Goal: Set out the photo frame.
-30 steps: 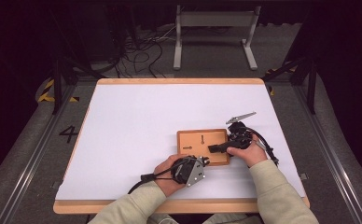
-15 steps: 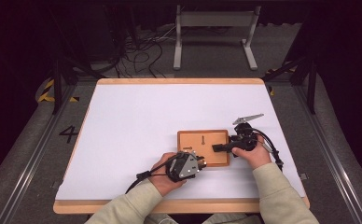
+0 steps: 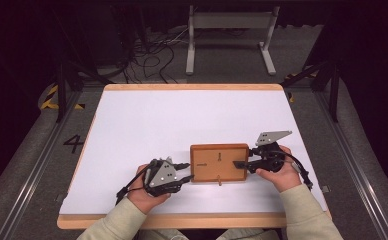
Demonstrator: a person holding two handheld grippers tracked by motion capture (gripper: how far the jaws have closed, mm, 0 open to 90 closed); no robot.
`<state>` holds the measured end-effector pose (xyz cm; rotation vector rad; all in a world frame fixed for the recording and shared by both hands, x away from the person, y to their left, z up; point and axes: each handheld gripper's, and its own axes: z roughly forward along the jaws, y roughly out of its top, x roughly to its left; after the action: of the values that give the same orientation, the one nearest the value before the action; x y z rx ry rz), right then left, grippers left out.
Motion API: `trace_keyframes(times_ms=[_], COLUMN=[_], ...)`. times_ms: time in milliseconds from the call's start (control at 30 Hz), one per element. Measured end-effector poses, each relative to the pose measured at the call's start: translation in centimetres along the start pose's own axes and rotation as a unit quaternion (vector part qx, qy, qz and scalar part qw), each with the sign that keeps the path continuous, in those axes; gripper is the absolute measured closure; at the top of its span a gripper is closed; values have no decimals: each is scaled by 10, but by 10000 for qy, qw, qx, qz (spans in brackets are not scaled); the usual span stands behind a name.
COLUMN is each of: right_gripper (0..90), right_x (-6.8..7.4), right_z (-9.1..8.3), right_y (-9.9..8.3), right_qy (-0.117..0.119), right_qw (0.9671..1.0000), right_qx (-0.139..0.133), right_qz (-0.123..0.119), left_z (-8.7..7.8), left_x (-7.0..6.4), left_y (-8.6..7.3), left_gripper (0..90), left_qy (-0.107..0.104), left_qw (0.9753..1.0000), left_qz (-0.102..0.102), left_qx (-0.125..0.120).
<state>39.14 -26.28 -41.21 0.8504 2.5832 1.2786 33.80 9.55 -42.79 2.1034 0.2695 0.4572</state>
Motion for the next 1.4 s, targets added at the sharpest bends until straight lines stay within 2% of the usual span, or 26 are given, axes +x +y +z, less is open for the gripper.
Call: trace_keyframes(times_ms=[67, 133, 167, 200, 267, 400, 433, 467, 633, 700, 733, 800, 1033, 1267, 1400], right_gripper=[472, 475, 475, 488, 495, 545, 550, 550, 581, 585, 589, 595, 576, 552, 557], right_x=[6, 12, 12, 19, 22, 34, 36, 36, 45, 46, 48, 50, 58, 63, 62], right_z=[-3, -5, -5, -9, -10, -18, -19, -19, -24, -25, -25, -27, -31, -35, -38], right_y=[-1, -2, -2, -1, -1, -4, -4, -4, -7, -7, -8, -8, -14, -22, -23], right_qy=[-104, -215, -215, -347, -389, -424, -440, -440, -499, -513, -512, -500, -442, -319, -294], right_qw=[9997, 9990, 9990, 9972, 9964, 9936, 9934, 9934, 9903, 9901, 9899, 9903, 9899, 9902, 9916], right_qx=[3, 29, 29, 146, 179, 296, 319, 319, 438, 446, 464, 463, 481, 541, 505], right_qz=[-198, -388, -388, -643, -732, -1003, -1014, -1014, -1217, -1229, -1238, -1212, -1257, -1244, -1151], left_z=[-4, -6, -7, -8, -9, -11, -12, -12, -12, -14, -15, -15, -16, -17, -17], left_x=[4, 7, 9, 10, 13, 24, 29, 29, 42, 46, 48, 50, 55, 57, 57], left_y=[-3, -5, -7, -8, -10, -17, -20, -20, -30, -32, -33, -35, -37, -38, -39], left_gripper=[604, 598, 598, 581, 577, 548, 536, 522, 477, 474, 468, 460, 455, 458, 455], left_qy=[18, 17, 25, 16, 4, 5, 19, 19, 121, 237, 299, 340, 455, 481, 495], left_qw=[9999, 9998, 9996, 9994, 9988, 9952, 9931, 9931, 9879, 9869, 9855, 9844, 9832, 9825, 9828], left_qz=[-151, -198, -289, -334, -495, -981, -1167, -1167, -1536, -1581, -1657, -1719, -1765, -1796, -1776], left_qx=[13, 11, 22, 13, 27, 73, 114, 114, 182, 203, 193, 141, 95, 90, 99])
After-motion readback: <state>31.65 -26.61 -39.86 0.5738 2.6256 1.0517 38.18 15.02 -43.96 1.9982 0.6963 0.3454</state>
